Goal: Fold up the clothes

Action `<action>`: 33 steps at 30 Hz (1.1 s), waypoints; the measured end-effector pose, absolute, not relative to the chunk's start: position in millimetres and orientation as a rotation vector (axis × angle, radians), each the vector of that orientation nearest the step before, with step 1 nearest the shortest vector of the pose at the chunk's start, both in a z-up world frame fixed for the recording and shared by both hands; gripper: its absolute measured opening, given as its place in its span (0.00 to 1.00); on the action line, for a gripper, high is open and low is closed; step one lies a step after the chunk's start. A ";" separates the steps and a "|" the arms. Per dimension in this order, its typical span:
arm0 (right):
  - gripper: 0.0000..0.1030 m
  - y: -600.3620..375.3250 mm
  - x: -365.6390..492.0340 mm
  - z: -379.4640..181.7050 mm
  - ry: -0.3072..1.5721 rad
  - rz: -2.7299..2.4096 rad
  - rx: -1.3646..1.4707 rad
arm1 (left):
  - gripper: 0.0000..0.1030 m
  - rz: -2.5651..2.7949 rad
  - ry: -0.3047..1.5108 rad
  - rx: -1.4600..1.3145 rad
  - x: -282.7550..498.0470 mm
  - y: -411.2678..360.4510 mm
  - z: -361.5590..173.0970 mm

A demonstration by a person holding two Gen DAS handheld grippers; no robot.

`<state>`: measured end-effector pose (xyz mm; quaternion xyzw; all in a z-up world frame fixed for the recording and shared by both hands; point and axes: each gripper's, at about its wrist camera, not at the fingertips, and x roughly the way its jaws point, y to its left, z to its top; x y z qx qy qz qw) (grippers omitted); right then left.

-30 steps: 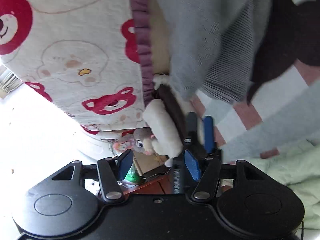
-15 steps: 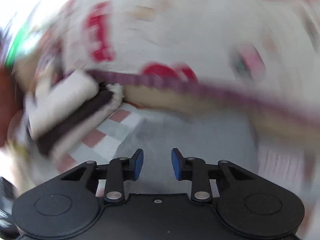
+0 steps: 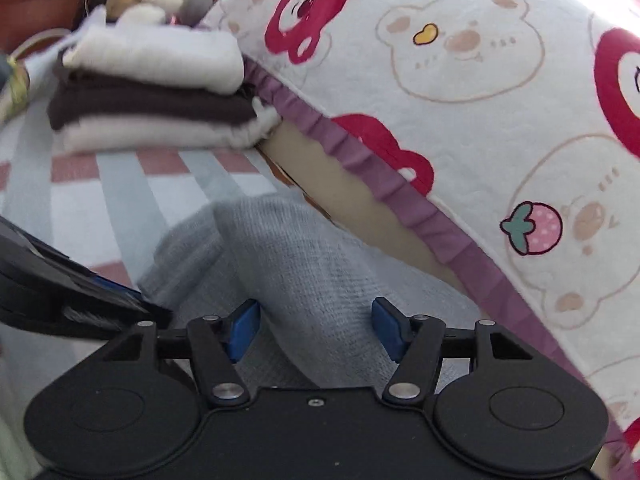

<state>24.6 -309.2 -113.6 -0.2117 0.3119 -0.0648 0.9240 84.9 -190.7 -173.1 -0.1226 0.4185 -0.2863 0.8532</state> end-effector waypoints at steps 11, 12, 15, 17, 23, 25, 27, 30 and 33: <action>0.68 -313.7 38.9 -143.9 0.643 -0.182 -0.480 | 0.42 -0.680 0.839 -0.454 94.2 -193.1 -176.3; 0.68 -316.7 42.0 -146.8 0.631 -0.186 -0.466 | 0.38 -0.689 0.837 -0.438 95.6 -196.5 -174.5; 0.52 -329.6 44.9 -146.0 0.593 -0.150 -0.358 | 0.06 -0.721 0.835 -0.281 101.8 -216.6 -162.3; 0.26 -343.1 42.7 -136.9 0.559 -0.140 -0.245 | 0.06 -0.749 0.817 -0.220 108.7 -225.3 -146.8; 0.23 -386.2 14.0 -91.6 0.349 -0.181 0.136 | 0.06 -0.853 0.746 -0.154 141.0 -226.3 -86.7; 0.23 -382.5 5.8 -75.9 0.262 -0.184 0.162 | 0.06 -0.874 0.711 -0.156 153.3 -217.9 -68.6; 0.23 -361.7 6.8 -69.4 0.224 -0.175 0.054 | 0.06 -0.841 0.666 -0.130 161.5 -208.3 -59.8; 0.24 -330.1 32.0 -96.1 0.371 -0.140 -0.091 | 0.06 -0.785 0.702 -0.122 171.3 -197.6 -81.1; 0.25 -315.6 56.7 -133.7 0.541 -0.138 -0.189 | 0.06 -0.755 0.824 -0.165 178.9 -191.5 -124.9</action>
